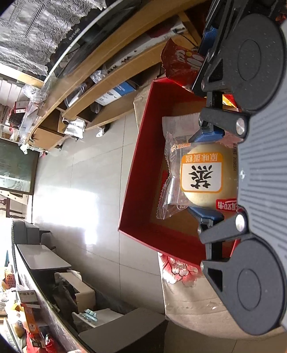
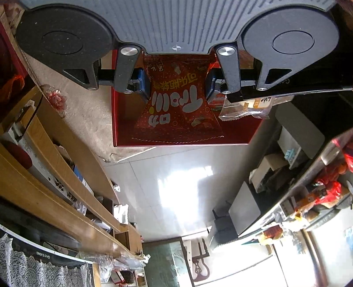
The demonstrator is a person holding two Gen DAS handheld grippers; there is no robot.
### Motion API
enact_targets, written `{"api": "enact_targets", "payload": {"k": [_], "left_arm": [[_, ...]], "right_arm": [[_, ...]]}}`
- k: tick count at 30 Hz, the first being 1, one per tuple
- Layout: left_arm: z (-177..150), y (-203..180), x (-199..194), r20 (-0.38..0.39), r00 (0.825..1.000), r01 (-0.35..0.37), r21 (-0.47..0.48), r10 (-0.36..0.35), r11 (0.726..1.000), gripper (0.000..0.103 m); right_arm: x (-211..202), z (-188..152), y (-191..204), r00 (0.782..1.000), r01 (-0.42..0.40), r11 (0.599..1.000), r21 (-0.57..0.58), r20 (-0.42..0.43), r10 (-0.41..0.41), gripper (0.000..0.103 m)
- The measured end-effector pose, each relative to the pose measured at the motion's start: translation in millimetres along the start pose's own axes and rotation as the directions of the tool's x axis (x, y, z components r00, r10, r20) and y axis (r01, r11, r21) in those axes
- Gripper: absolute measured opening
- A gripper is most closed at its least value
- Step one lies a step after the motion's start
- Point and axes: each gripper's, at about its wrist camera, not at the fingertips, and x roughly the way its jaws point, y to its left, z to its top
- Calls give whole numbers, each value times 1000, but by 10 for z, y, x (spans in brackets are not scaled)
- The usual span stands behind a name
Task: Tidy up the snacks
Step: 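Lower both items into the box and open both tools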
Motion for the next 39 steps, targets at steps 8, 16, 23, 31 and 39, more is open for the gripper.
{"api": "enact_targets", "payload": {"k": [8,16,23,31,39], "left_arm": [[19,32,192,-23,999,-33,2,33,999,54],[-22,72,412,-61,996,-66,0,66,998,54],[-48,93,502,-78,993,-86,7,86,996,54],[-63,106,525,-82,991,-106,21,108,994,56],[-44,131,457,-70,992,-108,14,109,994,58]], "right_arm": [[176,19,-20,1000,1,1000,3,-32,-1,58],[376,-15,-30,997,5,1000,0,-74,-5,58],[466,-49,-44,995,6,1000,3,-97,-5,58],[543,-77,-37,995,15,1000,-1,-102,-15,60],[531,-65,-65,996,28,1000,-4,-89,-29,66]]}}
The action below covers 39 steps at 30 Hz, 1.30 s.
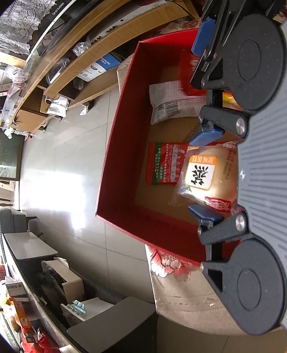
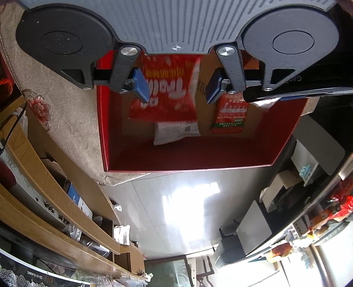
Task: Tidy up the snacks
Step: 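Lower both items into the box and open both tools, then grasp the silver wrapper with the left tool while the right tool grasps the crisp bag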
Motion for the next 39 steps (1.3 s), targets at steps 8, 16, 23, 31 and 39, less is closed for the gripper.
{"api": "enact_targets", "payload": {"k": [8,16,23,31,39], "left_arm": [[2,8,-75,9,1000,13,-4,-13,1000,58],[-54,35,-233,21,999,32,-4,-32,999,59],[-163,57,-390,16,998,67,-4,-67,998,59],[-390,13,-502,-2,997,79,36,-79,996,59],[-661,-66,-564,-36,996,89,95,-86,992,60]], "right_arm": [[-45,1,26,1000,15,1000,-1,9,-15,67],[-155,-8,61,999,40,999,-16,18,-40,69],[-330,-74,114,998,64,997,-37,21,-63,69],[-503,-310,69,998,66,998,1,3,-66,69],[-594,-602,26,995,96,995,-28,-36,-97,71]]}}
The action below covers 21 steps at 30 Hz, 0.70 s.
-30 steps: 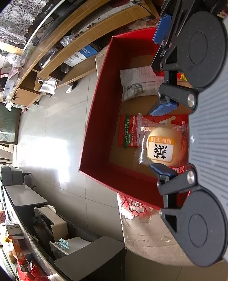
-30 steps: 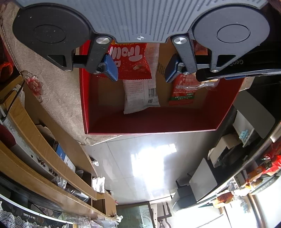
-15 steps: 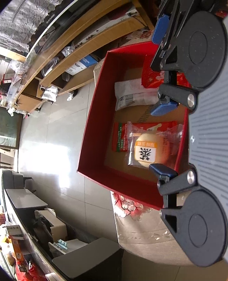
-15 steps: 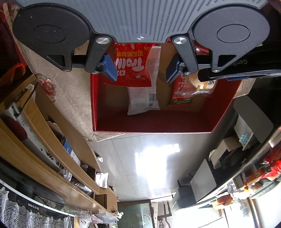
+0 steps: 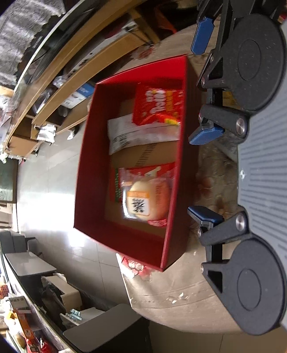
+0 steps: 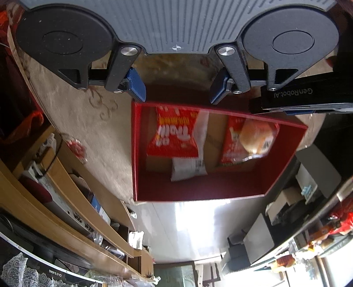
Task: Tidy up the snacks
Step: 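Grasp the silver wrapper with the left tool while the right tool grasps the crisp bag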
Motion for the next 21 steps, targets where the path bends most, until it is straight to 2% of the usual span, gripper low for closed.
{"api": "enact_targets", "payload": {"k": [7,11,21], "left_arm": [[-139,-158,96,-58,998,42,43,-39,998,63],[-223,-280,133,-75,997,38,101,-30,994,64],[-161,-157,75,-62,997,45,73,-40,996,65]], "right_arm": [[19,-258,-116,998,20,1000,15,-55,-19,72],[30,-398,-142,996,29,999,14,-83,-27,73],[221,-471,-99,990,10,998,57,-142,-2,77]]}}
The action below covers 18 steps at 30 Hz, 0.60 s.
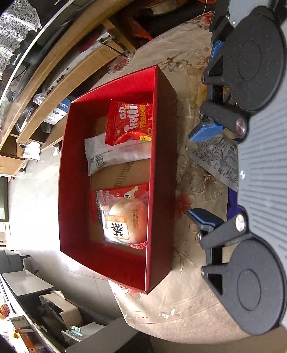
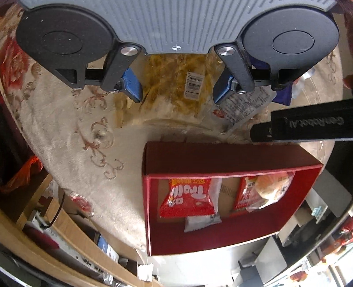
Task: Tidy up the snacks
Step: 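Grasp the silver wrapper with the left tool while the right tool grasps the crisp bag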
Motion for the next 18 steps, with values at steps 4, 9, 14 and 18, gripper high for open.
{"api": "enact_targets", "payload": {"k": [4,9,14,18], "left_arm": [[-11,-21,19,-9,1000,10,12,-10,1000,65],[-16,-40,59,-17,1000,3,14,-3,1000,66],[-48,-125,156,-46,999,0,48,3,999,68],[-102,-198,286,-94,996,5,68,1,998,68]], "right_arm": [[19,-38,77,1000,-8,1000,-14,-12,8,81],[94,-68,148,999,14,998,-62,-33,-17,86],[104,-106,144,999,30,993,-111,-35,-34,77],[23,-104,86,999,16,994,-106,-28,-19,71]]}}
